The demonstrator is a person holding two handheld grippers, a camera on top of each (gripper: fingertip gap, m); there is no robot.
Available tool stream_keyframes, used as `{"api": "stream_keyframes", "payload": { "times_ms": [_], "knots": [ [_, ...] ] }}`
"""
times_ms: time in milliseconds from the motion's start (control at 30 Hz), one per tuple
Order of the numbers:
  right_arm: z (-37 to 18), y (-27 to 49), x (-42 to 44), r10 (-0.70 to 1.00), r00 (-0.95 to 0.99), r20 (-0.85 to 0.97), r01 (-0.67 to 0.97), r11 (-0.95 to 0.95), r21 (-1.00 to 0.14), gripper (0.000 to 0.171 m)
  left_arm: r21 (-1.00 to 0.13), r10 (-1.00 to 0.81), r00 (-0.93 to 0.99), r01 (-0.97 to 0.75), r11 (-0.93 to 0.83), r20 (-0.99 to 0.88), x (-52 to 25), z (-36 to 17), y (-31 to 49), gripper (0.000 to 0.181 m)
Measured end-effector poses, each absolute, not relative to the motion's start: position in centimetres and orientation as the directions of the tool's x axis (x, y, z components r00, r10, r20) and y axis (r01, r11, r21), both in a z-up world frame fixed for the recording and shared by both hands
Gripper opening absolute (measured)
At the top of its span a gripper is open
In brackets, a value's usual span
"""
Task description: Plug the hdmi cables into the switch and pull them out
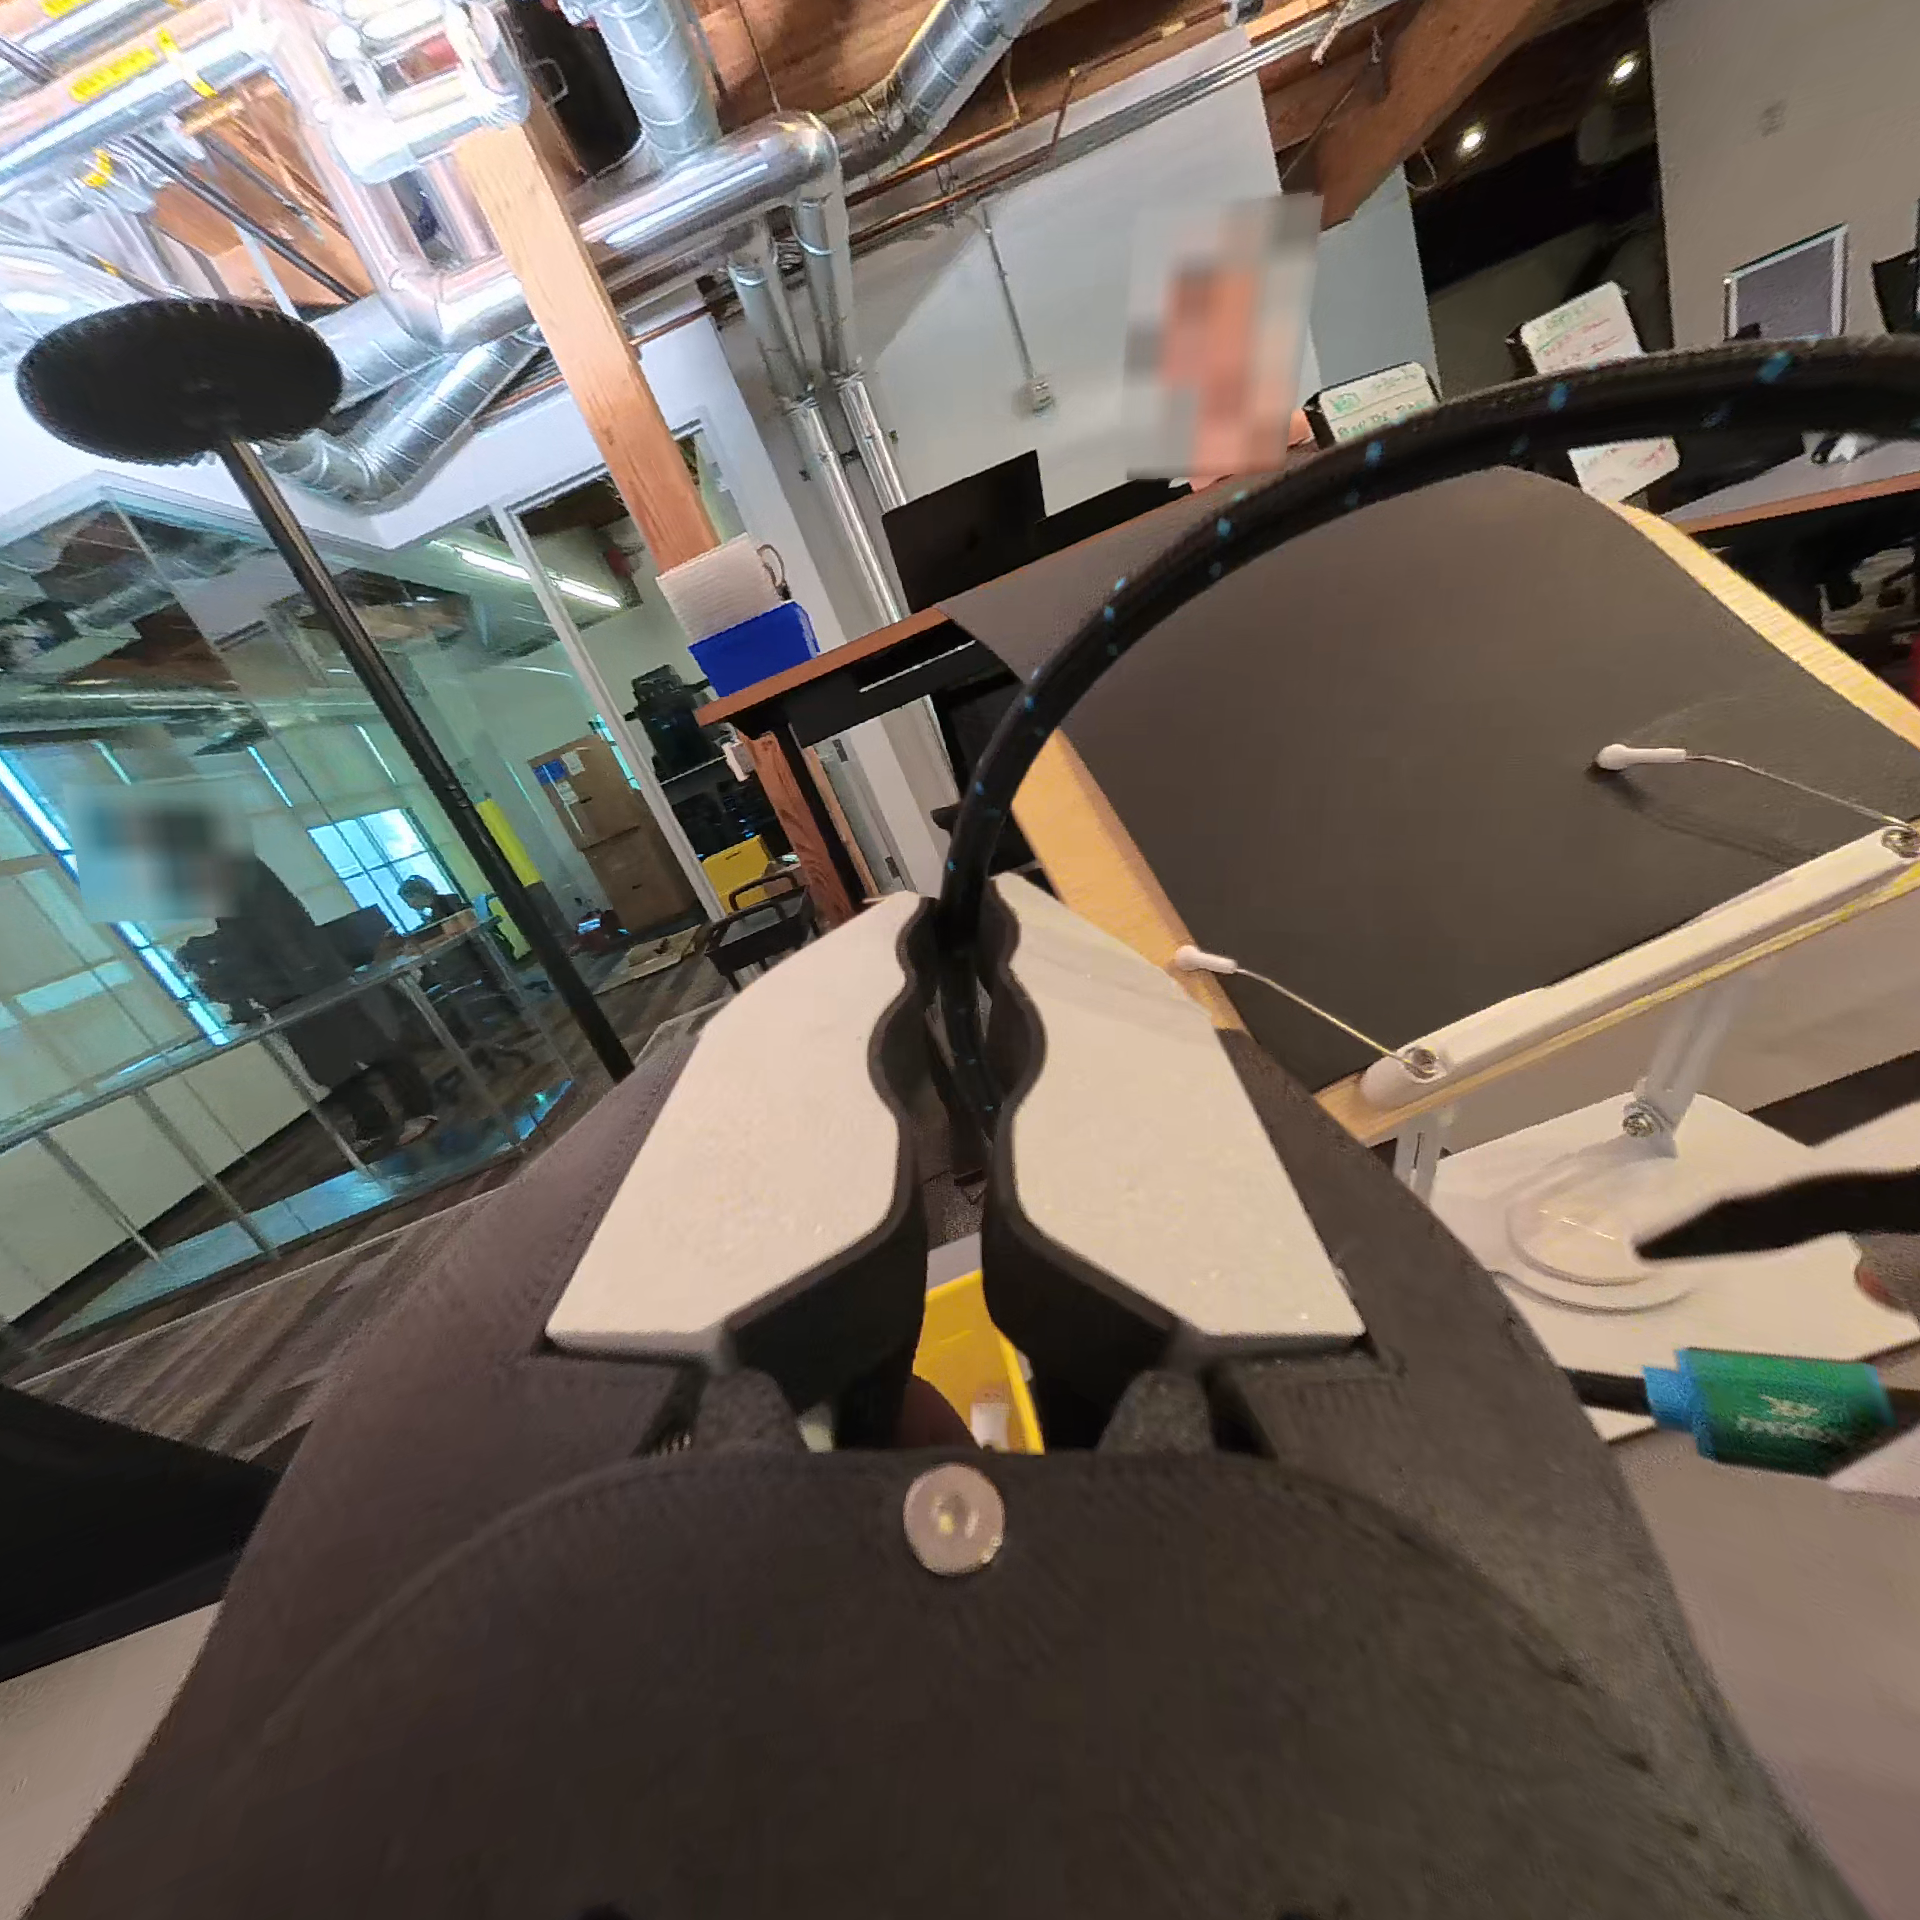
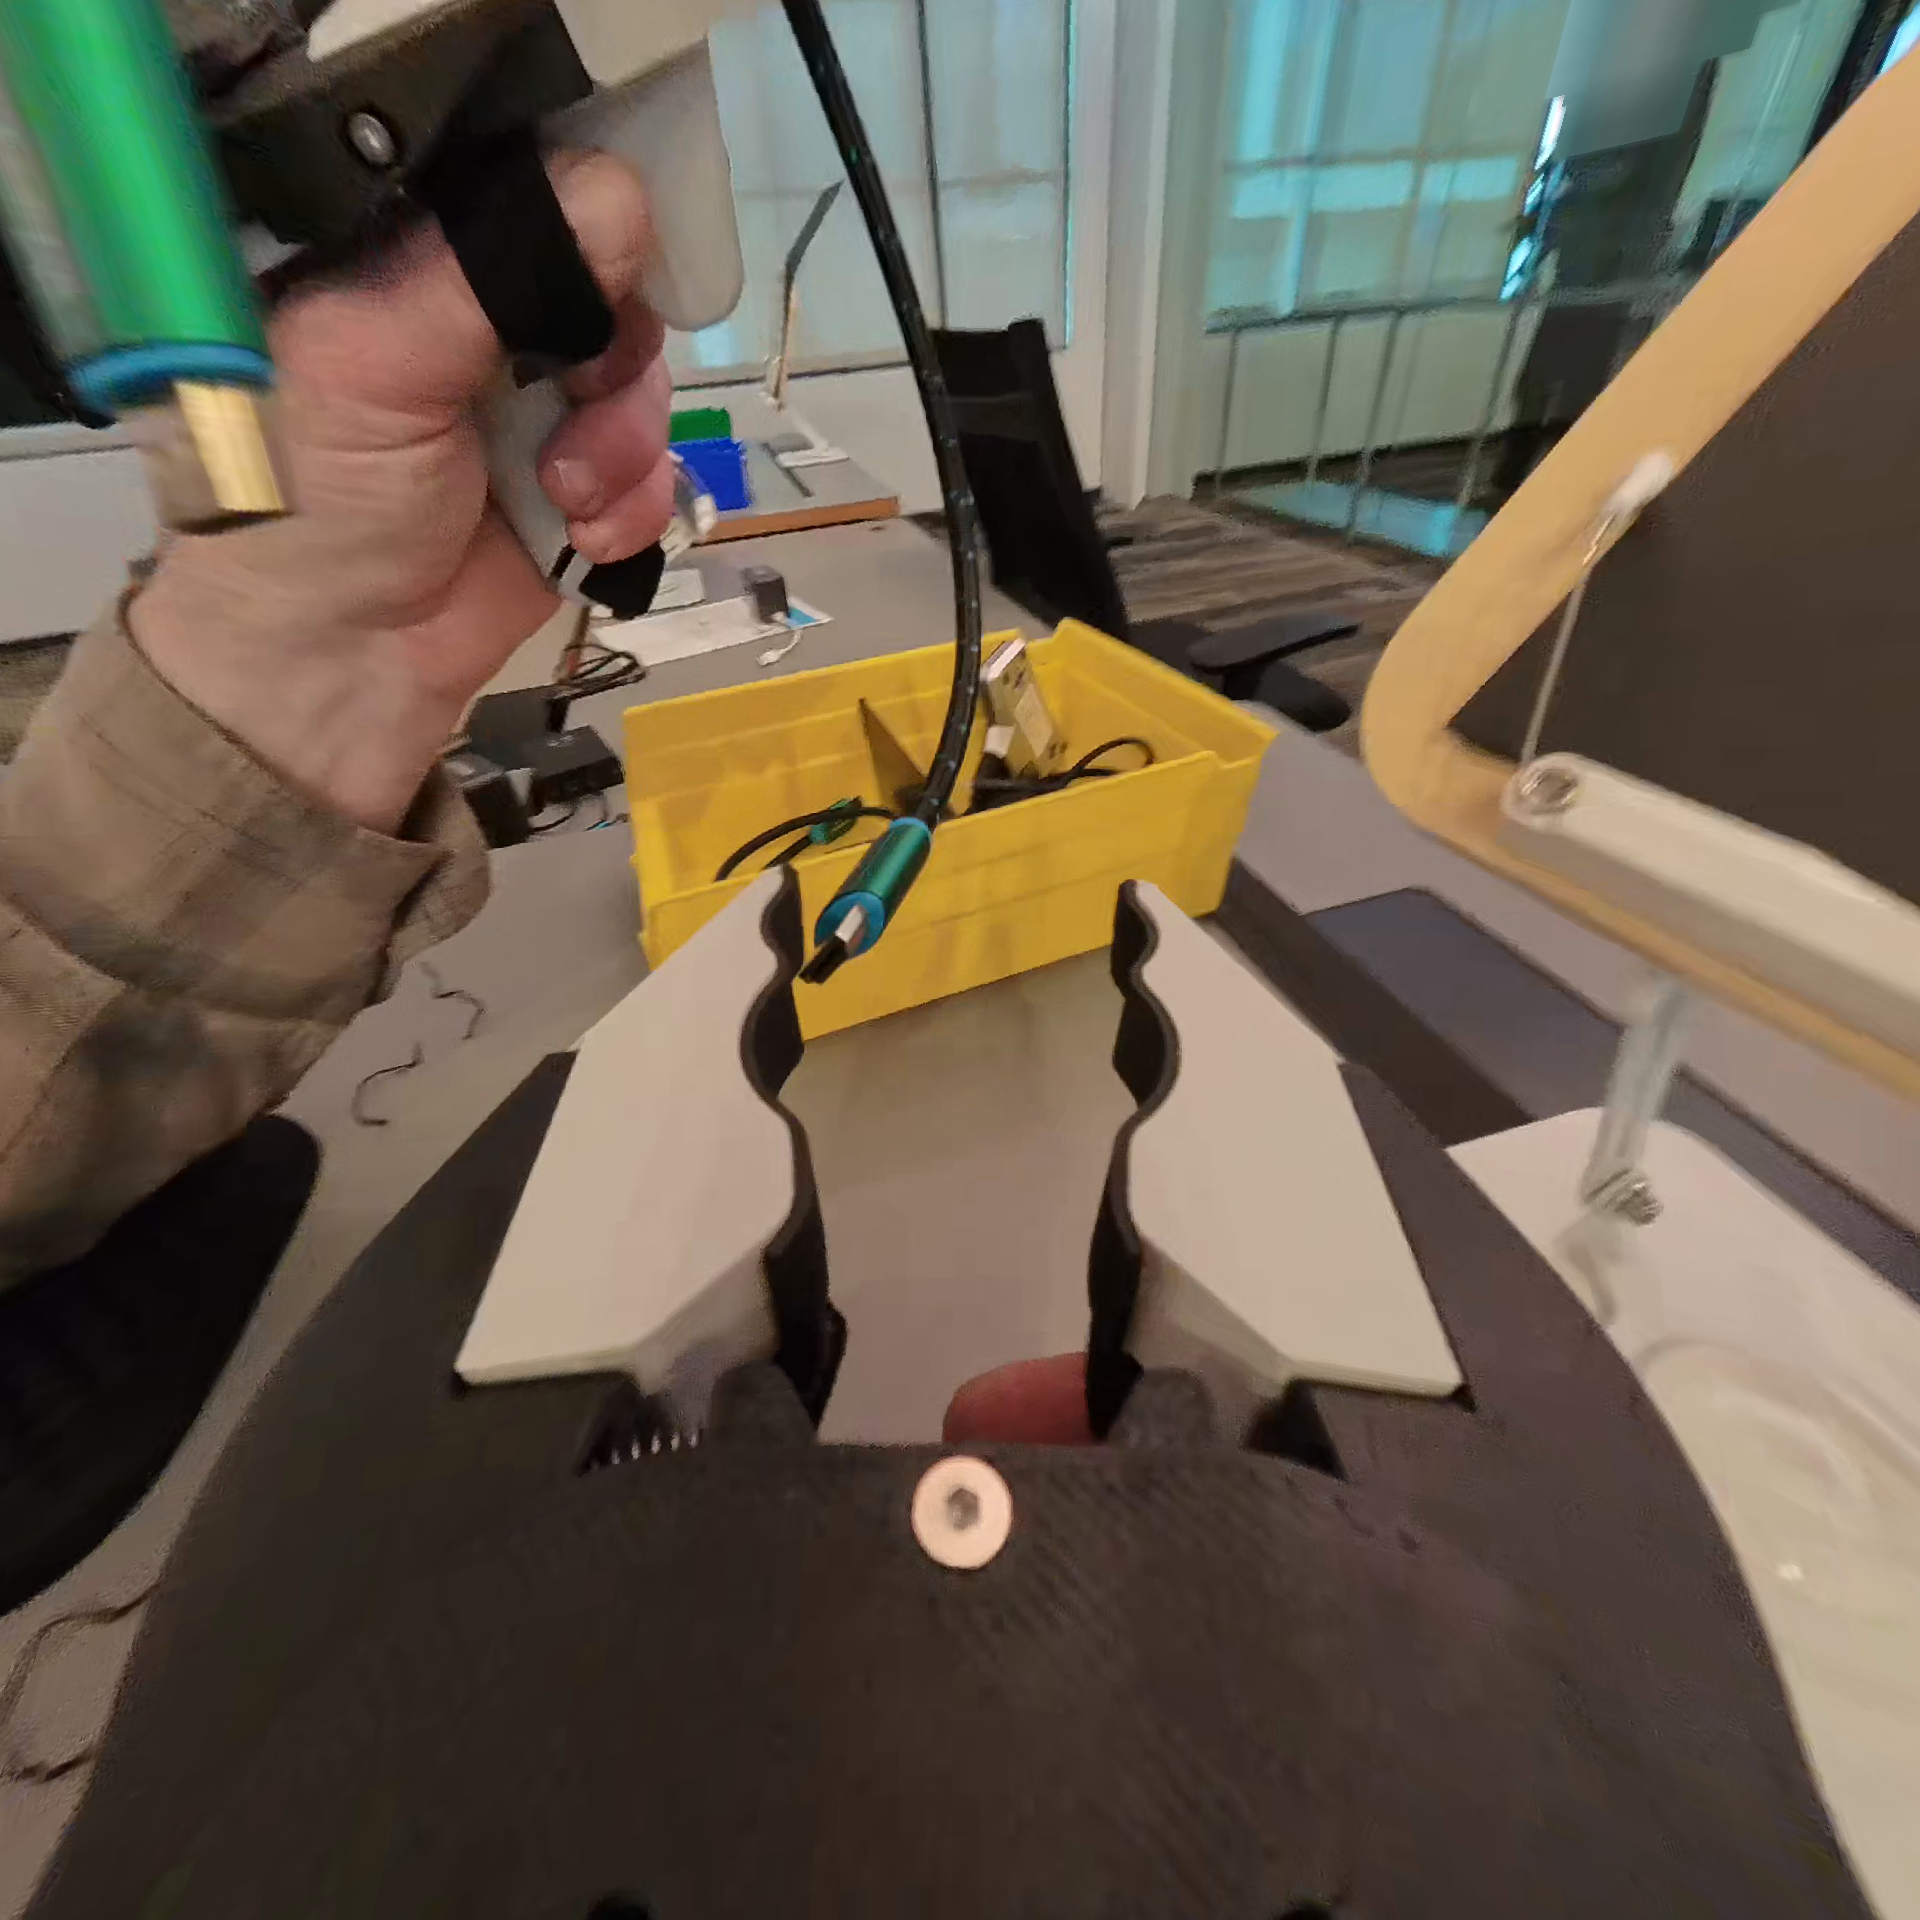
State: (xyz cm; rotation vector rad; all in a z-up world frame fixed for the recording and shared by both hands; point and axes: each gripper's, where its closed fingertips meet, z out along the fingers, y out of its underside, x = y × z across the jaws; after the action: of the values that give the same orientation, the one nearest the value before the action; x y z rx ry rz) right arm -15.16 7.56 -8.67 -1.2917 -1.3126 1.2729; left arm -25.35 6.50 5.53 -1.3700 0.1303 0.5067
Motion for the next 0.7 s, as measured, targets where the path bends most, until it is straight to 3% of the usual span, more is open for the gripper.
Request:
{"api": "stream_keyframes", "payload": {
  "times_ms": [67,133,167,233,333,433,700],
  "knots": [
    [-8.8,7.1,-15.3,0.983,-0.124,-0.136,0.094,-0.125,-0.988,0.048,-0.907,0.261,0.892,-0.407,0.112,-0.368,-24.9,5.3,6.9,0.007],
    [-8.8,6.6,-15.3,0.973,-0.164,-0.164,0.083,-0.152,-0.985,0.022,-0.906,0.246,0.895,-0.408,0.115,-0.372,-24.4,5.0,7.2,0.006],
    [-9.1,6.5,-15.3,0.971,-0.173,-0.165,0.101,-0.149,-0.984,0.017,-0.906,0.251,0.894,-0.407,0.111,-0.371,-24.4,4.9,7.3,0.006],
    [-9.6,6.6,-15.3,0.973,-0.164,-0.164,0.122,-0.145,-0.982,0.020,-0.908,0.237,0.898,-0.404,0.107,-0.371,-24.0,4.6,7.6,0.006],
    [-10.5,6.6,-15.7,0.968,-0.158,-0.195,0.167,-0.169,-0.971,0.056,-0.908,0.231,0.900,-0.402,0.114,-0.370,-23.6,4.7,7.6,0.006],
    [-10.6,6.1,-15.7,0.968,-0.180,-0.178,0.158,-0.150,-0.976,0.024,-0.907,0.227,0.899,-0.407,0.113,-0.375,-23.3,4.6,7.7,0.006],
    [-10.7,6.9,-15.3,0.974,-0.154,-0.165,0.155,-0.141,-0.978,0.012,-0.906,0.192,0.906,-0.404,0.123,-0.378,-22.7,5.0,7.5,0.006]
  ]
}}
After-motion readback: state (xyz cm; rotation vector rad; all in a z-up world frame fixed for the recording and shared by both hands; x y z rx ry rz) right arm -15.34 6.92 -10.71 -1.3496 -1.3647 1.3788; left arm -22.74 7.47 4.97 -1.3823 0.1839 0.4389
